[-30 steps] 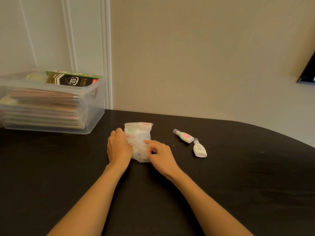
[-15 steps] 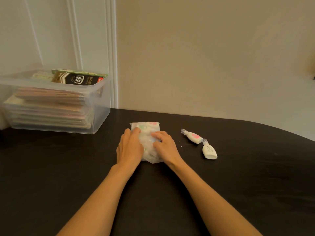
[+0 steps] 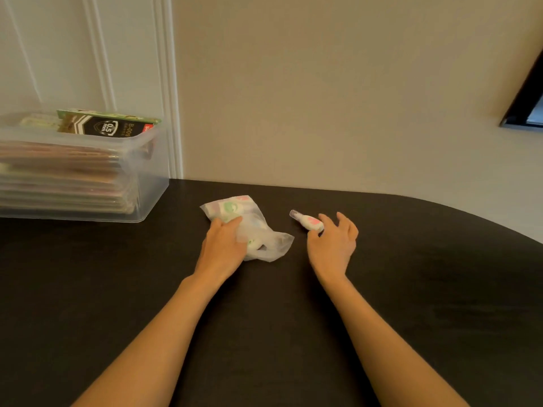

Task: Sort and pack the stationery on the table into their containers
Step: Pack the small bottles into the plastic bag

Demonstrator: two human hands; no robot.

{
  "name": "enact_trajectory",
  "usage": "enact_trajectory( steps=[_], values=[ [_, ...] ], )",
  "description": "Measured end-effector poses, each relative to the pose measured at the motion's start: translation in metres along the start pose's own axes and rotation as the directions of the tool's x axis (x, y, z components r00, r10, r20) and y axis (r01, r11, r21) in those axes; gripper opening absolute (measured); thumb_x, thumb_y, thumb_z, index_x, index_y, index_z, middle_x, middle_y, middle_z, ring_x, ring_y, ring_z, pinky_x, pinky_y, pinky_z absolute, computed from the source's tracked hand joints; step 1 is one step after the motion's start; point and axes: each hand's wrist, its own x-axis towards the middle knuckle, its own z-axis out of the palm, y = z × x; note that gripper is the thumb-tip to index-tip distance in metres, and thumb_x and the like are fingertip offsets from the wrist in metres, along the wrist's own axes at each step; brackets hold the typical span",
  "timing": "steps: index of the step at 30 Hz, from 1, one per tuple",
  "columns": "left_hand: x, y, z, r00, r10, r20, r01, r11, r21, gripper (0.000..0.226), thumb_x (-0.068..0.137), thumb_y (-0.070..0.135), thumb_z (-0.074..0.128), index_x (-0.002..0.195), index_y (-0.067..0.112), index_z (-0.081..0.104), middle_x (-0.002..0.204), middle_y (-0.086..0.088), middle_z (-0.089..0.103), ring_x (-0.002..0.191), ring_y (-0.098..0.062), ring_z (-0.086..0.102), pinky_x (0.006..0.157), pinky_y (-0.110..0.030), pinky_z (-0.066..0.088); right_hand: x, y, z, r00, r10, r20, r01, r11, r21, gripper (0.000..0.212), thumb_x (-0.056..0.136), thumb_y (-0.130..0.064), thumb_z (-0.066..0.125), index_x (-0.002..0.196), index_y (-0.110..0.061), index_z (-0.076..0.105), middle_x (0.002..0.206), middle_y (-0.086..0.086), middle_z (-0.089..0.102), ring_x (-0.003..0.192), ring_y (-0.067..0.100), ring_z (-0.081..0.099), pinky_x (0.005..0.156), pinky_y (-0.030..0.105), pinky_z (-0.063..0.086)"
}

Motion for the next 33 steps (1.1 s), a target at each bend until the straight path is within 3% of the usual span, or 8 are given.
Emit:
enact_trajectory(
  steps=[5,9,13,17,22,27,29,33],
  values=[
    [-0.014,0.004,0.007,0.997,0.050,-0.053,-0.050,0.999,-0.002,0.052,0.089,0.015,0.050,0.140,0.019,0.040,0.133,-0.003,0.027,0.124,-0.020,0.030,0.098,-0.030,0.034,-0.005,0.021,-0.013,0.972,-0.001,0.235,0.023,0.995,-0.093,0.039,0.093,-0.017,0.047,0.133,-0.018,0.051,0.135,0.011,0.044,0.122,0.026,0.040,0.097,0.034,0.039],
    [-0.025,0.007,0.005,0.987,0.097,-0.125,-0.097,0.995,0.010,0.052,0.087,0.019,0.057,0.138,0.020,0.043,0.138,-0.002,0.023,0.125,-0.018,0.028,0.096,-0.029,0.036,-0.015,0.016,-0.025,0.982,-0.012,0.187,-0.030,0.975,0.221,0.036,0.089,-0.021,0.059,0.124,-0.015,0.058,0.108,0.004,0.063,0.095,0.016,0.061,0.087,0.030,0.048],
    [-0.033,0.009,0.000,0.960,0.159,-0.232,-0.166,0.986,-0.014,0.038,0.090,0.019,0.055,0.129,0.017,0.055,0.131,-0.004,0.036,0.118,-0.017,0.034,0.086,-0.022,0.035,-0.021,0.008,-0.043,0.879,0.105,0.465,-0.452,0.499,0.740,0.030,0.095,-0.018,0.051,0.121,-0.004,0.053,0.085,0.012,0.069,0.062,0.012,0.064,0.062,0.022,0.056],
    [-0.037,0.014,0.002,0.947,0.180,-0.267,-0.184,0.983,0.011,0.033,0.096,0.030,0.047,0.119,0.013,0.063,0.126,-0.004,0.048,0.113,-0.017,0.039,0.080,-0.024,0.035,-0.030,0.010,-0.059,0.765,-0.151,0.626,-0.609,0.144,0.780,0.032,0.095,-0.009,0.039,0.127,-0.006,0.042,0.084,0.021,0.066,0.048,0.009,0.052,0.041,0.015,0.042],
    [-0.035,0.013,0.000,0.956,0.145,-0.255,-0.159,0.987,-0.035,0.035,0.095,0.034,0.048,0.112,0.011,0.067,0.122,-0.004,0.053,0.111,-0.017,0.042,0.078,-0.024,0.032,-0.039,-0.001,-0.061,0.780,-0.217,0.587,-0.496,0.357,0.791,0.024,0.092,-0.005,0.042,0.113,-0.003,0.054,0.085,0.014,0.060,0.047,0.009,0.047,0.038,0.014,0.037],
    [-0.034,0.012,-0.005,0.934,0.135,-0.330,-0.177,0.979,-0.099,0.027,0.095,0.022,0.049,0.098,0.006,0.070,0.113,-0.006,0.057,0.093,-0.013,0.051,0.070,-0.020,0.033,-0.049,-0.016,-0.039,0.903,-0.155,0.401,-0.193,0.688,0.700,0.014,0.092,-0.007,0.053,0.101,-0.017,0.056,0.102,-0.004,0.058,0.071,0.013,0.069,0.068,0.025,0.058],
    [-0.035,0.012,-0.006,0.925,0.151,-0.348,-0.190,0.979,-0.080,0.026,0.094,0.019,0.049,0.089,0.004,0.069,0.105,-0.007,0.059,0.082,-0.011,0.049,0.058,-0.014,0.032,-0.056,-0.019,-0.029,0.925,-0.193,0.327,-0.078,0.747,0.661,0.018,0.091,-0.010,0.052,0.105,-0.022,0.051,0.097,-0.007,0.056,0.085,0.013,0.066,0.079,0.031,0.057],
    [-0.036,0.015,-0.006,0.908,0.216,-0.358,-0.258,0.963,-0.072,0.025,0.094,0.013,0.047,0.079,0.002,0.063,0.087,-0.008,0.059,0.074,-0.015,0.053,0.058,-0.016,0.039,-0.065,-0.026,-0.018,0.915,-0.249,0.318,0.006,0.795,0.606,0.025,0.094,-0.018,0.052,0.111,-0.023,0.036,0.112,0.001,0.057,0.090,0.010,0.061,0.069,0.019,0.050]
  ],
)
